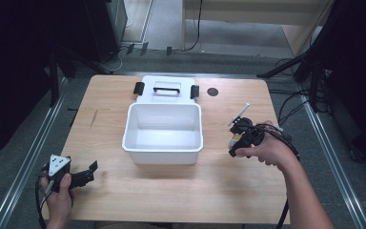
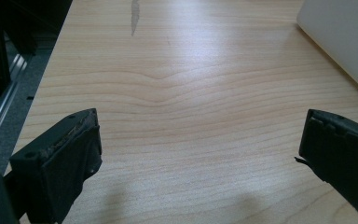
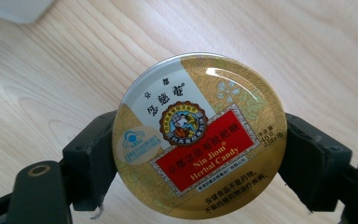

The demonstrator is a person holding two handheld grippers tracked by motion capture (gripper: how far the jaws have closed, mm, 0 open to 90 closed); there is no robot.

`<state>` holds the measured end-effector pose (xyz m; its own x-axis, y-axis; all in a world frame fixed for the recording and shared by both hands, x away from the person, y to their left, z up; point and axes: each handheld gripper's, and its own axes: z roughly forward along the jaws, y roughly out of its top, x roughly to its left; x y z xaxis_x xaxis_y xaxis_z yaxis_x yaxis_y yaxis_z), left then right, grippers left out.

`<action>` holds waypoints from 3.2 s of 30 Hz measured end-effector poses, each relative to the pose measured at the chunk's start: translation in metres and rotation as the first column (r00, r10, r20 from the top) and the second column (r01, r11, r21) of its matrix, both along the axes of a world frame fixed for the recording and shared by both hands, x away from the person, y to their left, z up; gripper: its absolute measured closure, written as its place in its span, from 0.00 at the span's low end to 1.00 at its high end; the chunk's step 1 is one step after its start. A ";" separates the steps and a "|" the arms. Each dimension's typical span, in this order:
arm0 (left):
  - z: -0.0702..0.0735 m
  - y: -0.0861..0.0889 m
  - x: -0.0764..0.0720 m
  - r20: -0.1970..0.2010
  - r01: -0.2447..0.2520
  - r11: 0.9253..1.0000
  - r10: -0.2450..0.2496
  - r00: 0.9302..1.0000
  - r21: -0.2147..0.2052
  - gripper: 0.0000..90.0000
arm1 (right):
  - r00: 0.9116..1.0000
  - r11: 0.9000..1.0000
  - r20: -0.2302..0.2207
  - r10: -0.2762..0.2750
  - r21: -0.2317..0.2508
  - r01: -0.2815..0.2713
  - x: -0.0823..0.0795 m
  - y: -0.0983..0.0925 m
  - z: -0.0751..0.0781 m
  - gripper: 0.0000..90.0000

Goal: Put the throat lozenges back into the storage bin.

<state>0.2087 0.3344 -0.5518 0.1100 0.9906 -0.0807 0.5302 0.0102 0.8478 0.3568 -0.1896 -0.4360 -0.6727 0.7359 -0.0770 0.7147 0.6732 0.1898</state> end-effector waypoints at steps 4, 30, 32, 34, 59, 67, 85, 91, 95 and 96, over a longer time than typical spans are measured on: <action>0.000 0.002 0.000 0.001 -0.006 1.000 0.006 1.000 -0.020 0.00 | 0.999 0.999 0.017 0.041 0.002 -0.041 0.004 0.005 0.009 0.23; 0.000 0.003 0.001 -0.004 -0.002 0.999 0.002 1.000 -0.035 0.00 | 0.990 0.992 0.069 0.126 -0.007 -0.126 0.023 0.050 0.066 0.23; 0.000 0.004 0.001 -0.005 -0.002 0.999 0.002 1.000 -0.036 0.00 | 0.987 0.990 0.071 0.141 -0.014 -0.140 0.024 0.055 0.068 0.23; 0.000 0.004 0.001 -0.006 -0.003 0.999 0.002 1.000 -0.035 0.00 | 0.985 0.987 0.072 0.159 -0.022 -0.158 0.025 0.060 0.070 0.23; -0.001 0.004 0.002 -0.012 -0.006 0.999 0.006 1.000 -0.041 0.00 | 0.958 0.962 0.094 0.272 -0.026 -0.271 0.037 0.115 0.077 0.23; -0.001 0.004 0.002 -0.016 -0.006 0.999 0.005 1.000 -0.040 0.00 | 0.946 0.951 0.099 0.309 -0.020 -0.308 0.036 0.132 0.078 0.23; 0.000 0.004 0.003 -0.021 -0.004 0.999 0.003 1.000 -0.042 0.00 | 0.917 0.919 0.068 0.394 -0.046 -0.392 0.037 0.157 0.054 0.23; -0.001 0.005 0.003 -0.019 -0.005 0.999 0.004 1.000 -0.044 0.00 | 0.912 0.913 0.053 0.407 -0.046 -0.405 0.038 0.158 0.043 0.23; -0.001 0.004 0.003 -0.020 -0.005 0.999 0.005 1.000 -0.043 0.00 | 0.907 0.908 0.046 0.419 -0.048 -0.417 0.038 0.160 0.037 0.23; -0.001 0.004 0.003 -0.020 -0.006 0.999 0.005 1.000 -0.043 0.00 | 0.905 0.906 0.043 0.422 -0.045 -0.421 0.038 0.160 0.035 0.23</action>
